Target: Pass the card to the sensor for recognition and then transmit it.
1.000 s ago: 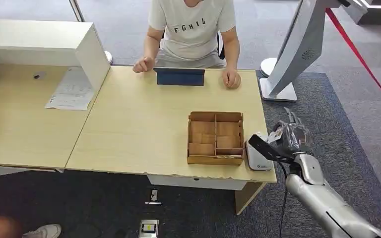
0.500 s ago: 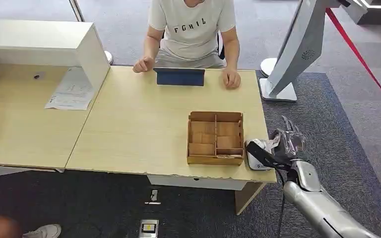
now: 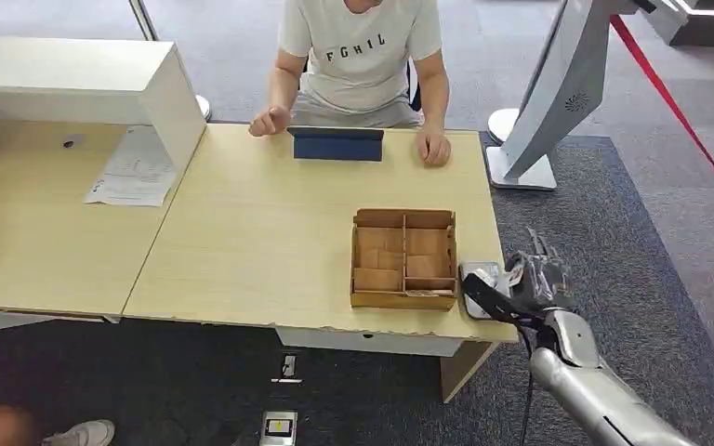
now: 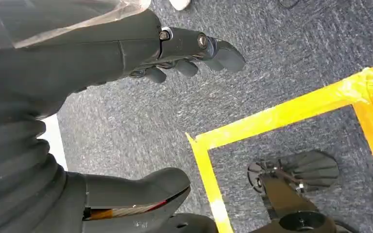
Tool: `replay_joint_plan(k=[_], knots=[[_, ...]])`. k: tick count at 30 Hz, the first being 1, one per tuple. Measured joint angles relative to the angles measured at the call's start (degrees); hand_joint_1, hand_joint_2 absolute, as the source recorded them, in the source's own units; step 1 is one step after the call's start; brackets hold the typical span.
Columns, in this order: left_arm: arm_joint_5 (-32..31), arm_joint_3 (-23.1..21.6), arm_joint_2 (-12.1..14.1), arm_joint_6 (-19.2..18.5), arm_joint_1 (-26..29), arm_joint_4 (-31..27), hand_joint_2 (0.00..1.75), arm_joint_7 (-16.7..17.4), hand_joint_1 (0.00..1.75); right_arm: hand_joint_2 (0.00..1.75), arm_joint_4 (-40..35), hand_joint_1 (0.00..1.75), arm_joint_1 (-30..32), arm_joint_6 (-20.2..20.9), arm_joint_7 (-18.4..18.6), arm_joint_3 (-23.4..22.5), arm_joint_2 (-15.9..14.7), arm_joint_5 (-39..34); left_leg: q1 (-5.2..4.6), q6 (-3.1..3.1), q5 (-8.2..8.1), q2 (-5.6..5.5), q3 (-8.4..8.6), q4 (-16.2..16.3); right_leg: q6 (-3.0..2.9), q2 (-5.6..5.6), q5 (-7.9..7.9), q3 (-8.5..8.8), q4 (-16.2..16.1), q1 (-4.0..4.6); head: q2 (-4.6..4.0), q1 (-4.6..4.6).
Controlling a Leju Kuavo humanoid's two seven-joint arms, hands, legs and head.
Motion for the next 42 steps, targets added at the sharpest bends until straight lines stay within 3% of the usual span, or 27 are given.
replay_joint_plan(k=[31, 42], knots=[[0.55, 0.02, 0.02, -0.22, -1.28, 0.02, 1.75, -0.04, 0.00, 1.75, 2.88, 1.75, 0.90, -0.61, -2.91, 0.00, 2.14, -1.33, 0.00, 0.00, 0.00, 0.00, 0.00, 0.00, 0.00, 0.00, 0.00, 0.01, 0.01, 0.00, 0.00, 0.00], [-0.18, 0.00, 0.02, -0.83, -1.35, 0.02, 1.75, 0.02, 0.00, 1.75, 3.47, 1.75, -3.18, -1.46, -3.04, 0.07, 2.56, 0.26, -0.01, 0.00, 0.01, 0.00, -0.01, 0.01, 0.01, 0.00, 0.02, 0.01, 0.03, -0.01, 0.00, 0.00]])
